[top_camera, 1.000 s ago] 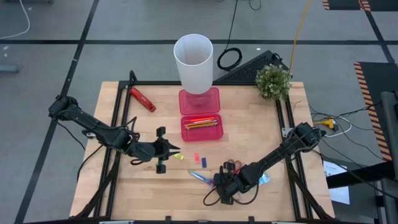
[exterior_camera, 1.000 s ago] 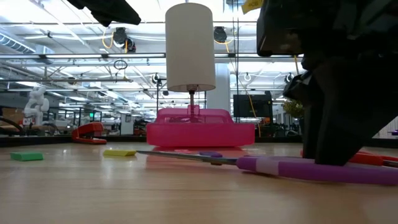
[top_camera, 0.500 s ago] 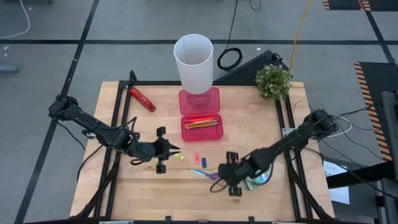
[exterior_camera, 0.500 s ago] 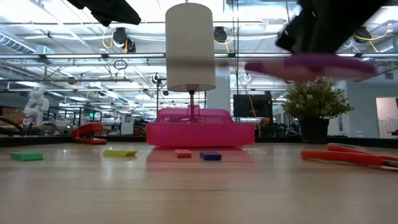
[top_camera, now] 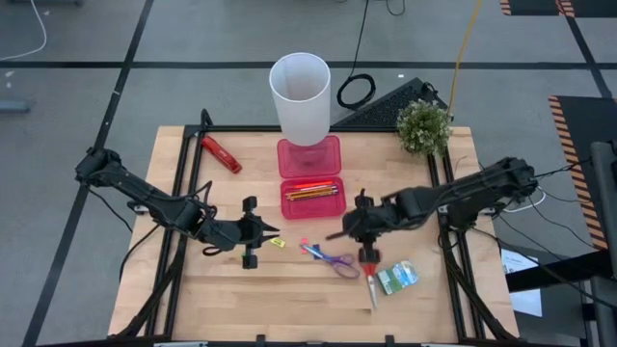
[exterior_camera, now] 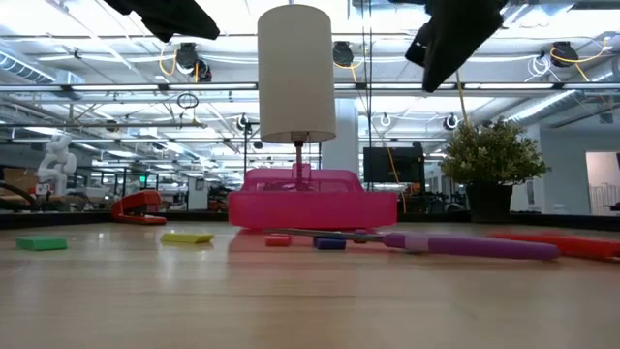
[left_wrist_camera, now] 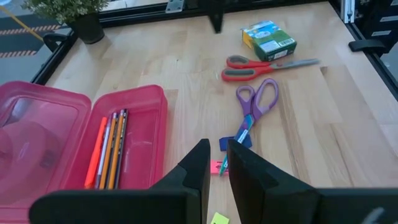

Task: Pack school essentials
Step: Put the purple scissors into the pink supply box

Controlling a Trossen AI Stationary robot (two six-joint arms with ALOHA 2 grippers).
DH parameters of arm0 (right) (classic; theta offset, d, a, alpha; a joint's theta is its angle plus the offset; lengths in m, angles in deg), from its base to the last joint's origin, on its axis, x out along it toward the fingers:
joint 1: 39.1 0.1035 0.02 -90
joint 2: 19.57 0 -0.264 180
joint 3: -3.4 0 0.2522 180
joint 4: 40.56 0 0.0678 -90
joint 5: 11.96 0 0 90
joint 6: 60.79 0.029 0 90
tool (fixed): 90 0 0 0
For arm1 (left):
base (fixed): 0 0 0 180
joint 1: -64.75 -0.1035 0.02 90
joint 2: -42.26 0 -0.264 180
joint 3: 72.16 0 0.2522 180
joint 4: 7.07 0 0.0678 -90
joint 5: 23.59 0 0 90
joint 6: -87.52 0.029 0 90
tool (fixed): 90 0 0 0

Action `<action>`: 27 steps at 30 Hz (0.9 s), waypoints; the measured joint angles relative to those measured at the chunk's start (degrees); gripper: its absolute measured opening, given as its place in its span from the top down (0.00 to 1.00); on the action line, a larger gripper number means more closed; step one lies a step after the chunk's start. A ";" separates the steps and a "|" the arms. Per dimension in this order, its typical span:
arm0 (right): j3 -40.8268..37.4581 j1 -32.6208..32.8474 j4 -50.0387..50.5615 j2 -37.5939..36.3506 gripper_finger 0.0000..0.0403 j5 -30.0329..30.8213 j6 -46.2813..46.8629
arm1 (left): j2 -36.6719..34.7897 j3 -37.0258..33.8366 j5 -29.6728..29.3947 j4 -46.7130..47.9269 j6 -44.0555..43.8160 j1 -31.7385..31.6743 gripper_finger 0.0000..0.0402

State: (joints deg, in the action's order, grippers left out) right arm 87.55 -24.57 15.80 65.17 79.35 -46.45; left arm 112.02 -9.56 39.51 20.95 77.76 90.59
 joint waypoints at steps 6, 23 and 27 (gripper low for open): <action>0.02 1.26 -2.91 4.07 0.93 -0.49 1.55 | 0.02 0.00 0.01 0.41 -0.48 0.00 0.86; 0.04 10.04 -9.09 20.85 0.53 1.60 13.91 | 0.02 0.00 0.03 0.48 -1.03 0.00 0.86; 0.04 10.28 -9.06 22.50 0.54 1.90 14.51 | 0.02 0.00 0.03 0.49 -1.03 0.00 0.86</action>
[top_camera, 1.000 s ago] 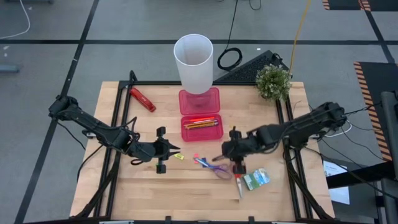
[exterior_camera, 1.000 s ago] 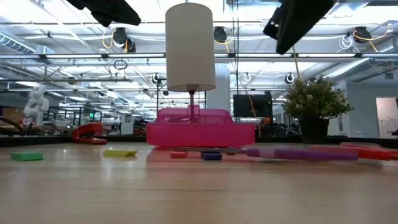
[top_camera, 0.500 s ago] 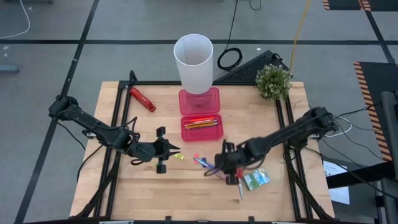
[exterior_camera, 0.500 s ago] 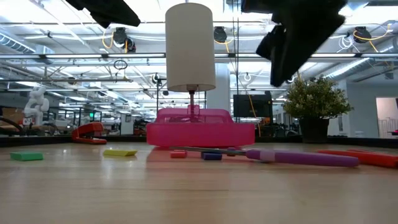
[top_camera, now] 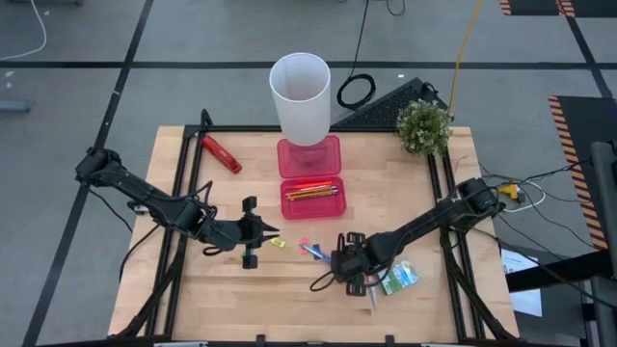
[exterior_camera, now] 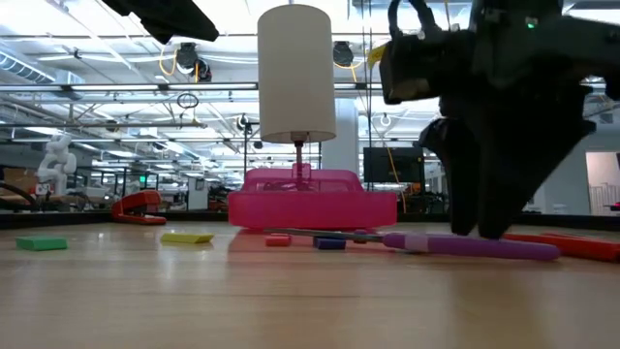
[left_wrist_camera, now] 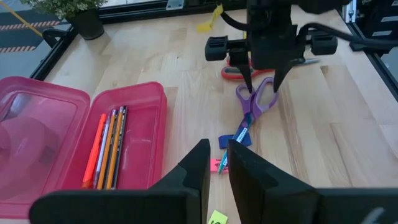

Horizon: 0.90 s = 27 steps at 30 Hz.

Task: Pack school essentials
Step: Put the purple scissors into the pink supply box

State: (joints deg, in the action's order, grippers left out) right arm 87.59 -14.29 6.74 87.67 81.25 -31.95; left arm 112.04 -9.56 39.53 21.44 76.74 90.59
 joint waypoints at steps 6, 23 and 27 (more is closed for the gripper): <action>0.02 0.01 -0.13 1.85 0.57 0.19 0.52 | 0.00 0.00 0.01 -0.01 0.00 0.00 0.86; -5.29 -0.06 -4.33 1.75 0.80 4.00 2.87 | 0.00 0.00 0.04 0.01 0.02 0.00 0.86; -5.79 -0.08 -5.18 1.77 0.85 3.40 3.45 | 0.00 0.00 0.04 0.00 0.02 0.00 0.86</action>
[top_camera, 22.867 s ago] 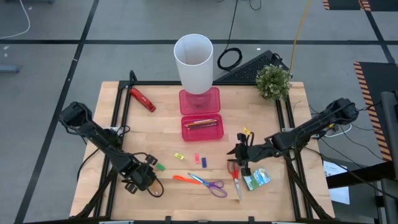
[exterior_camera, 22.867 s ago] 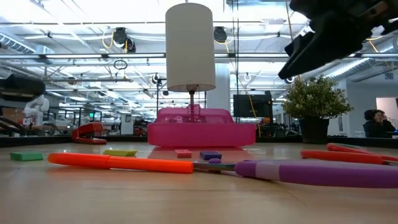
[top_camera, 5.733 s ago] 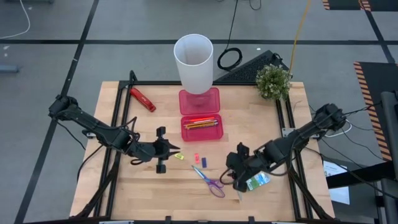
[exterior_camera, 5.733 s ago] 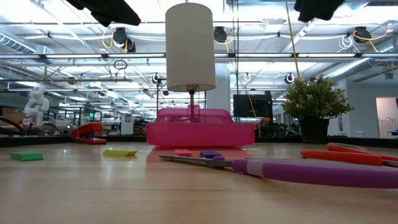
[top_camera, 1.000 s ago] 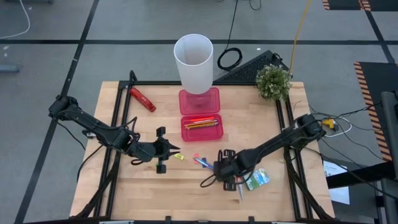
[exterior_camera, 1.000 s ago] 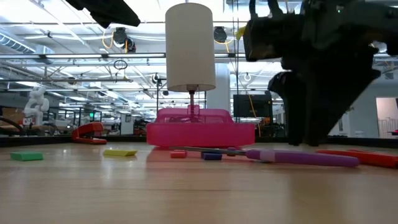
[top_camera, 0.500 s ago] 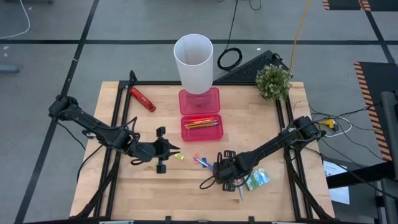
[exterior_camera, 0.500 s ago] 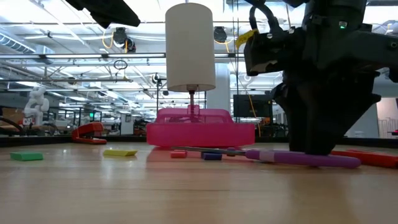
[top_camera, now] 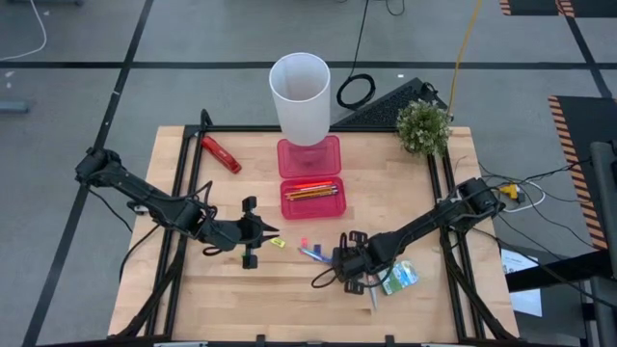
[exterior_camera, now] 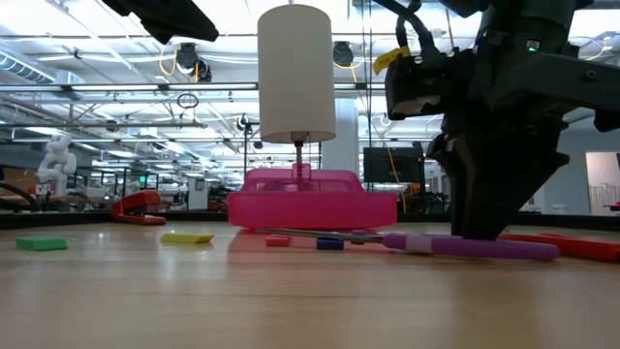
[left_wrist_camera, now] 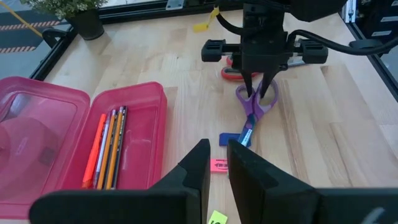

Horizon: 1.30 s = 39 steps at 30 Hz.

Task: Pack school essentials
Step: Put the purple scissors into the pink supply box

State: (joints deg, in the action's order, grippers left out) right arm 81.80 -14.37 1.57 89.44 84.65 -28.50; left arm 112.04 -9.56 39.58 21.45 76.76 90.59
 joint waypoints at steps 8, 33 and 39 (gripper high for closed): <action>-0.12 -0.40 -1.17 -2.17 0.81 -0.35 -0.15 | 0.00 0.00 0.00 -0.01 0.02 0.00 0.86; -0.28 -13.36 -0.68 -16.56 0.82 -1.44 -17.63 | 0.00 0.00 0.02 0.01 0.07 0.00 0.86; -0.20 -19.01 -0.84 -17.59 0.82 -5.04 -23.92 | 0.00 0.00 0.02 -0.03 0.07 0.02 0.86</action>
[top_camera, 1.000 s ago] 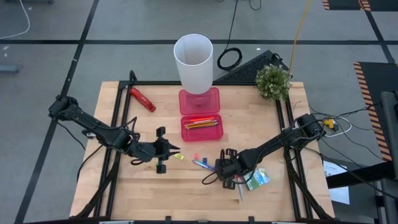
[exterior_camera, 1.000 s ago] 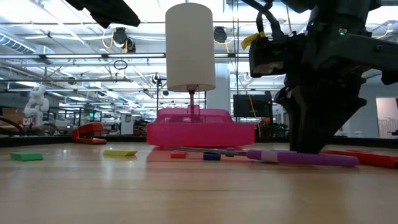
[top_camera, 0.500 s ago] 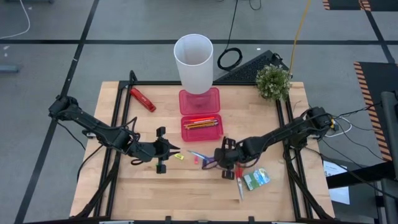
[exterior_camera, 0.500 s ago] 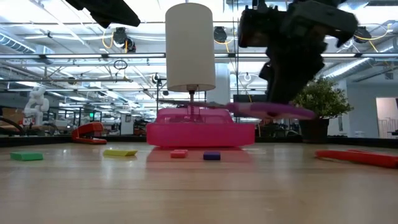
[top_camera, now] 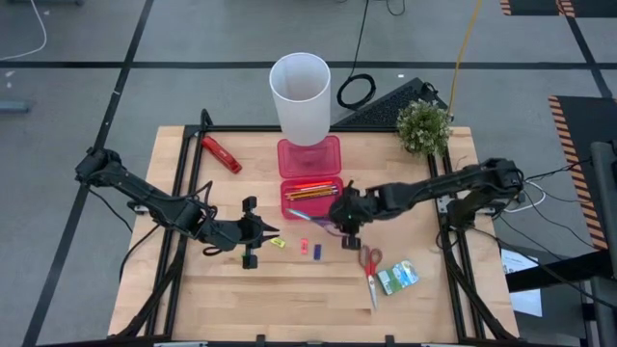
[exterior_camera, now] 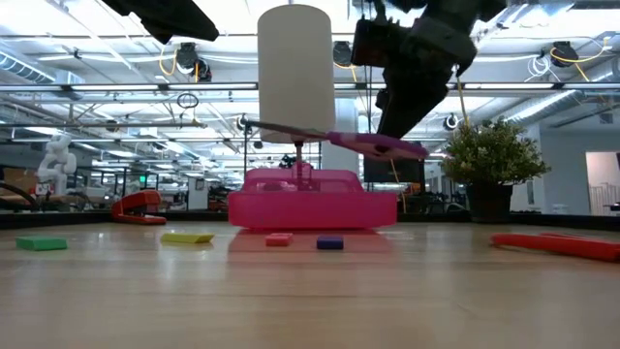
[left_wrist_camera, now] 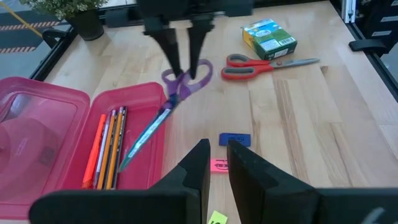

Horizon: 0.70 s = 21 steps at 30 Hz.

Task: Pack school essentials
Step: Put the purple scissors into the pink supply box

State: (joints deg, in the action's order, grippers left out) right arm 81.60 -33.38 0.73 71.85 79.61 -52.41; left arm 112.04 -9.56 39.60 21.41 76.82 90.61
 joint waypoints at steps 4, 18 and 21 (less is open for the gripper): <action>0.00 -3.77 -0.07 0.01 0.82 -2.11 -4.40 | 0.00 0.00 0.00 0.02 0.33 -0.01 0.86; 3.71 -14.63 -2.32 0.02 0.82 -3.36 -19.98 | 0.00 0.00 0.00 -0.02 0.46 -0.02 0.86; 5.16 -16.14 -3.38 1.44 0.82 -3.56 -22.70 | 0.01 -0.01 -0.01 -0.10 0.97 -0.02 0.86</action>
State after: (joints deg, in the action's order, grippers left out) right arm 86.76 -49.52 -2.65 73.28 76.04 -75.11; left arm 112.05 -9.57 39.59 21.31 77.80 90.59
